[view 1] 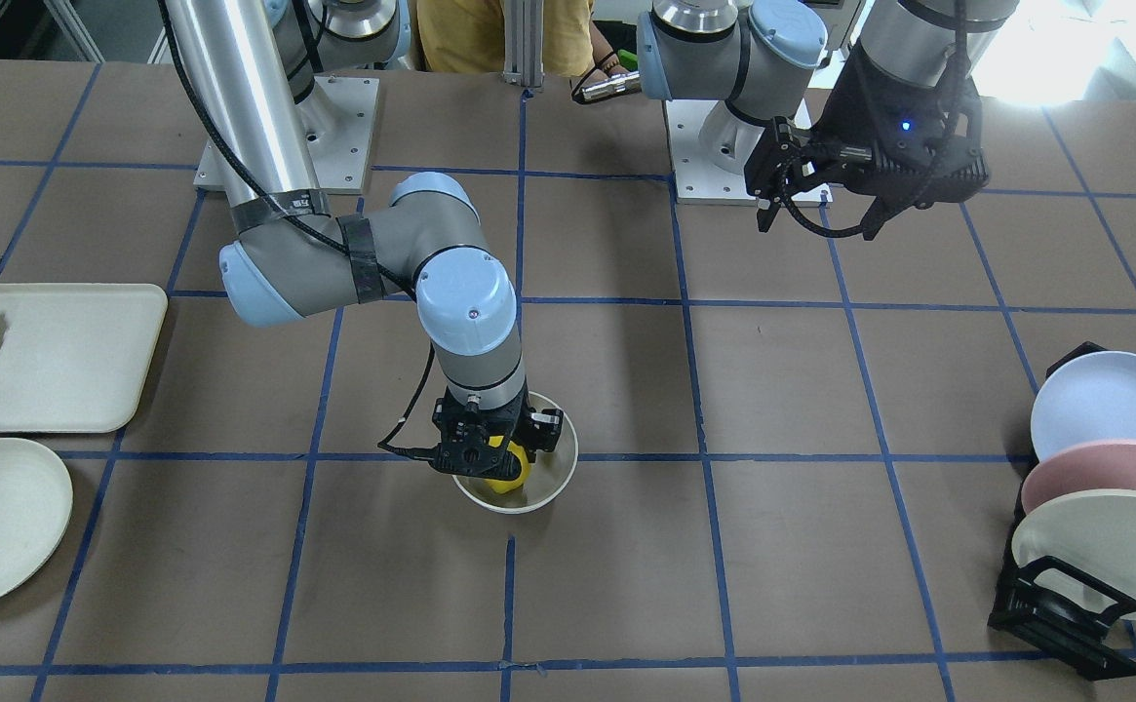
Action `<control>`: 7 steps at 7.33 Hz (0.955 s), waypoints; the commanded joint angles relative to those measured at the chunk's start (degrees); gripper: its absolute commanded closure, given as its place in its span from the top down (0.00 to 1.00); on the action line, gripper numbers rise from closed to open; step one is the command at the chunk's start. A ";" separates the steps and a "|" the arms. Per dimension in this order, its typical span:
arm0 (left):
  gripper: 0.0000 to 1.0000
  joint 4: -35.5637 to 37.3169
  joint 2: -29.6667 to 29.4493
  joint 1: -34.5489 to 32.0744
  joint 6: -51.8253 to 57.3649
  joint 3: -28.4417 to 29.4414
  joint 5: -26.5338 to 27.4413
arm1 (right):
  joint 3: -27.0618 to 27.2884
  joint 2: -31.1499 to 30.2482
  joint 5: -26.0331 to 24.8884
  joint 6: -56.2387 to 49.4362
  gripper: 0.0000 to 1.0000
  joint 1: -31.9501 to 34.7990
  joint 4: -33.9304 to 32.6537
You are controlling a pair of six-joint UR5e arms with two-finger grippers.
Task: Place bowl and put lemon in it
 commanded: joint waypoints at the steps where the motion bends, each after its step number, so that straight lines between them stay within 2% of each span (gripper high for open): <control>1: 1.00 -0.07 0.00 0.15 -0.02 -0.04 0.00 | -0.48 -2.40 -2.85 -0.53 1.00 -0.17 0.69; 4: 1.00 0.02 -0.35 -0.29 -0.29 -0.39 0.18 | -0.57 -6.18 -2.96 -1.58 1.00 -1.30 3.41; 5: 1.00 0.11 -0.35 -0.29 -0.20 0.13 0.44 | -0.57 -8.72 -2.87 -3.67 1.00 -3.57 5.60; 7: 1.00 0.28 -0.61 -0.29 -0.29 0.14 0.44 | -0.57 -16.44 -2.26 -13.47 1.00 -12.08 16.81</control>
